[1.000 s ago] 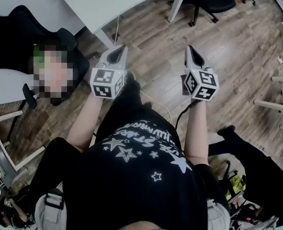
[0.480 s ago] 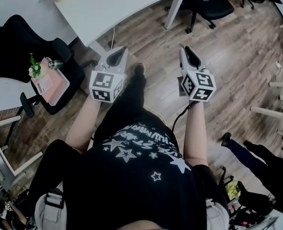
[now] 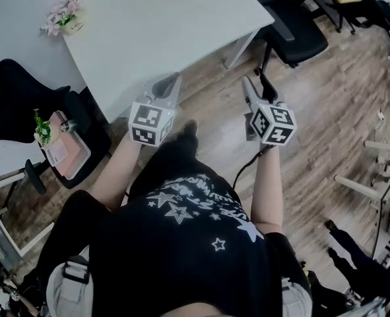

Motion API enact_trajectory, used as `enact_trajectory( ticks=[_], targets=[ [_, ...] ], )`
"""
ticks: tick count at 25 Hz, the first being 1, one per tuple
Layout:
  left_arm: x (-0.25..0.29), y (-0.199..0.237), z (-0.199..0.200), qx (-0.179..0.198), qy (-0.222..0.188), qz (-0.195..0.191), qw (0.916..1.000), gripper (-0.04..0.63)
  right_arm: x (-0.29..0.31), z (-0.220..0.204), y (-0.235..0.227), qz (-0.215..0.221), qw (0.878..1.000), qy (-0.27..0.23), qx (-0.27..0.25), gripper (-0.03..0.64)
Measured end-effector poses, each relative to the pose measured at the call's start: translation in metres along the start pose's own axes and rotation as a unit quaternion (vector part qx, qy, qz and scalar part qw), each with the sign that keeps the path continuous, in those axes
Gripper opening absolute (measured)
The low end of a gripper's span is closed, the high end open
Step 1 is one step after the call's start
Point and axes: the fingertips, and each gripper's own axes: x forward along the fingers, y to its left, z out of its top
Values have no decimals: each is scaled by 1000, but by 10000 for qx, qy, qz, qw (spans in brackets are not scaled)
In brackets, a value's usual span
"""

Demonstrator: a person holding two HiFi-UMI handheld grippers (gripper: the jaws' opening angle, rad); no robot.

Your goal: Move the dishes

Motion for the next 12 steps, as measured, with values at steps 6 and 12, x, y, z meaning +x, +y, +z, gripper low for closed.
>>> enact_trajectory(
  ticks=[6,12],
  targets=[
    [70,71,32,-39,12,124,9999,11,91,54,-18,68,9999,44,-65,233],
    [97,119,38,-261,21,417,9988,11,141,73,-24,158,9995,206,-161,233]
  ],
)
